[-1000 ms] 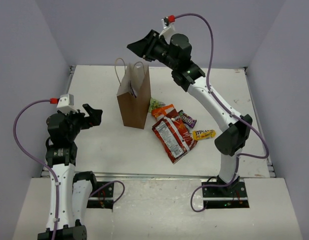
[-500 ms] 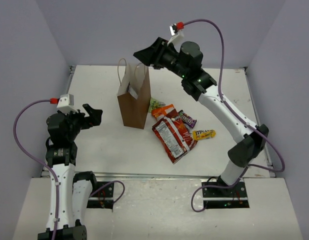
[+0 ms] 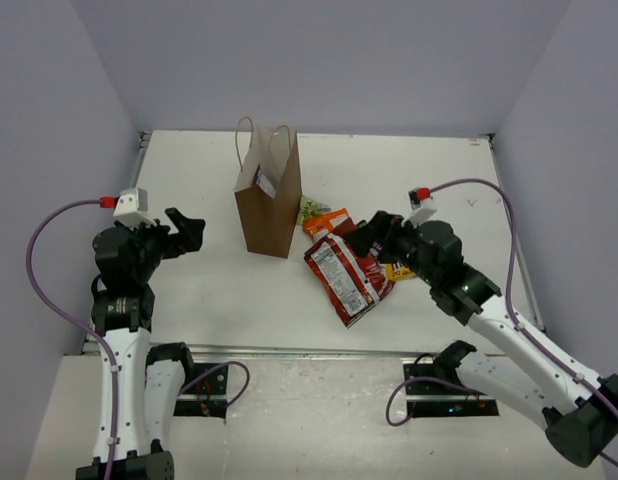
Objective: Place the snacks into the paper bag
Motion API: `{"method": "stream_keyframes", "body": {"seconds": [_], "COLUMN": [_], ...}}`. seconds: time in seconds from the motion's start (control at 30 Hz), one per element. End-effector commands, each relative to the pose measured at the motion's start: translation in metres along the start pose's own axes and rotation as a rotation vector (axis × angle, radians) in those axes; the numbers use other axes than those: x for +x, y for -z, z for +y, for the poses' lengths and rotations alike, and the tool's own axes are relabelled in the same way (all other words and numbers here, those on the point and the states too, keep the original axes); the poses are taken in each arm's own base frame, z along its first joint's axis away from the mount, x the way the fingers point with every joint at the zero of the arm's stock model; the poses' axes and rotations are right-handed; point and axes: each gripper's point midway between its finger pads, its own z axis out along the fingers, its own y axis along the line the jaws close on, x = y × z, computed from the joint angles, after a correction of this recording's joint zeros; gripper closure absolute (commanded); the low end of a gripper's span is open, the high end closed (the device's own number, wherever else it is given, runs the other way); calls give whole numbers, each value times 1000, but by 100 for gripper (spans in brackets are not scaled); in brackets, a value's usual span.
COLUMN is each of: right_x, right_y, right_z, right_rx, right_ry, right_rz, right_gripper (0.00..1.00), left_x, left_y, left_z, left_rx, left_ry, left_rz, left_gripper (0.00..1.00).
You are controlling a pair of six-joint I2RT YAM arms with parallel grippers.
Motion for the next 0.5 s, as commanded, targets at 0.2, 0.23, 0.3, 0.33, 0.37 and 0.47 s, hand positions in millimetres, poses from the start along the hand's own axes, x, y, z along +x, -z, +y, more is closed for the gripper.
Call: {"method": "stream_keyframes", "body": {"seconds": [0.2, 0.23, 0.3, 0.33, 0.37, 0.47], "right_x": [105, 113, 137, 141, 145, 159], "right_y": [51, 55, 59, 60, 60, 58], "right_z": [-135, -139, -152, -151, -153, -161], "right_rx": [424, 432, 464, 451, 456, 455], "right_ry": [-194, -233, -325, -354, -399, -444], "right_rz": [152, 164, 191, 189, 181, 172], "right_gripper": [1, 1, 1, 1, 1, 1], "left_x": [-8, -8, -8, -8, -8, -7], "left_y": [0, 0, 0, 0, 0, -1], "left_z": [-2, -2, -2, -2, -2, -2], "left_rx": [17, 17, 13, 15, 14, 15], "left_ry": [-32, -32, -30, -30, -30, -29], "left_rz": [-39, -39, -39, -38, -37, -34], "left_gripper": [0, 0, 0, 0, 0, 0]}}
